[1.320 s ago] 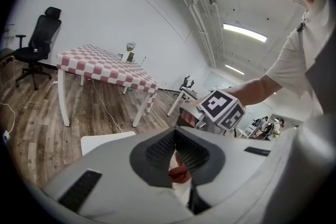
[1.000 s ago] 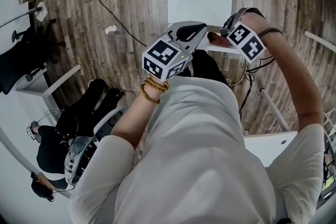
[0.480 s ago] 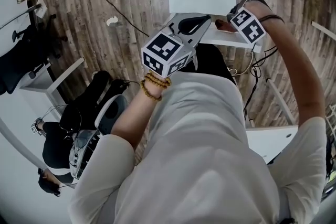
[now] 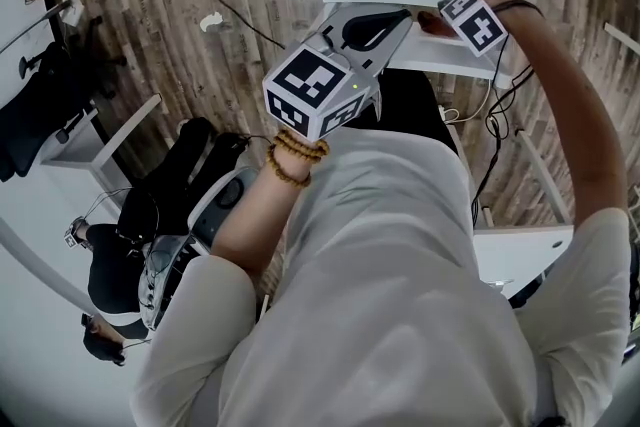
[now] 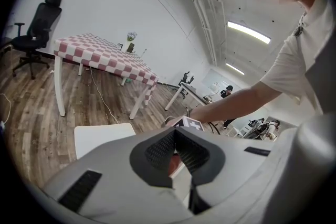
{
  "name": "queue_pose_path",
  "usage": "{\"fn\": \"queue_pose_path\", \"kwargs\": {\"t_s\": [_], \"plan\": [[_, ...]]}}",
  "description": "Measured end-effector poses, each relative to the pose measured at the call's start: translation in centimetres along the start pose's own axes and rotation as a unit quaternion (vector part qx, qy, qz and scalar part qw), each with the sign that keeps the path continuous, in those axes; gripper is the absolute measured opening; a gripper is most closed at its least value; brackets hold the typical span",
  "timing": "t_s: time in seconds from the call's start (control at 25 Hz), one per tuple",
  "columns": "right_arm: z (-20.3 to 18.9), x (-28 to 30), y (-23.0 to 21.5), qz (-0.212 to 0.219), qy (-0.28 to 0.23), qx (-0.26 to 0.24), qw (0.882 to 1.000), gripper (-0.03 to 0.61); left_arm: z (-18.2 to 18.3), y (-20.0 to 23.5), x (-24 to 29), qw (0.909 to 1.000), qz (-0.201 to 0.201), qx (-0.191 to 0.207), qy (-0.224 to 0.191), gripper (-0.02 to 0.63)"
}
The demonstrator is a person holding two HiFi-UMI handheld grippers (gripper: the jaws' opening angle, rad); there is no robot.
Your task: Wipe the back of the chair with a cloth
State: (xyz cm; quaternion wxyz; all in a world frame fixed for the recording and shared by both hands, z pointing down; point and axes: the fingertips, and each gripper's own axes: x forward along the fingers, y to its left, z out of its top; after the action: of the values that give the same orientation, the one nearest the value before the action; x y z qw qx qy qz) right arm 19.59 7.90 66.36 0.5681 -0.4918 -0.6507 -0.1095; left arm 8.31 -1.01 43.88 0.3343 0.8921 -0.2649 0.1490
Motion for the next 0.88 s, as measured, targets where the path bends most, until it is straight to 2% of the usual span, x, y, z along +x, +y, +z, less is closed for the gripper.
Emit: {"fn": "queue_pose_path", "kwargs": {"t_s": [0.24, 0.88], "plan": [[-0.8, 1.3, -0.3, 0.012, 0.006, 0.008, 1.0, 0.095, -0.3, 0.0, -0.5, 1.0, 0.004, -0.005, -0.002, 0.0], [1.4, -4.3, 2.8, 0.023, 0.0, 0.022, 1.0, 0.096, 0.9, 0.2, -2.5, 0.9998, 0.007, 0.002, -0.017, 0.0]]}}
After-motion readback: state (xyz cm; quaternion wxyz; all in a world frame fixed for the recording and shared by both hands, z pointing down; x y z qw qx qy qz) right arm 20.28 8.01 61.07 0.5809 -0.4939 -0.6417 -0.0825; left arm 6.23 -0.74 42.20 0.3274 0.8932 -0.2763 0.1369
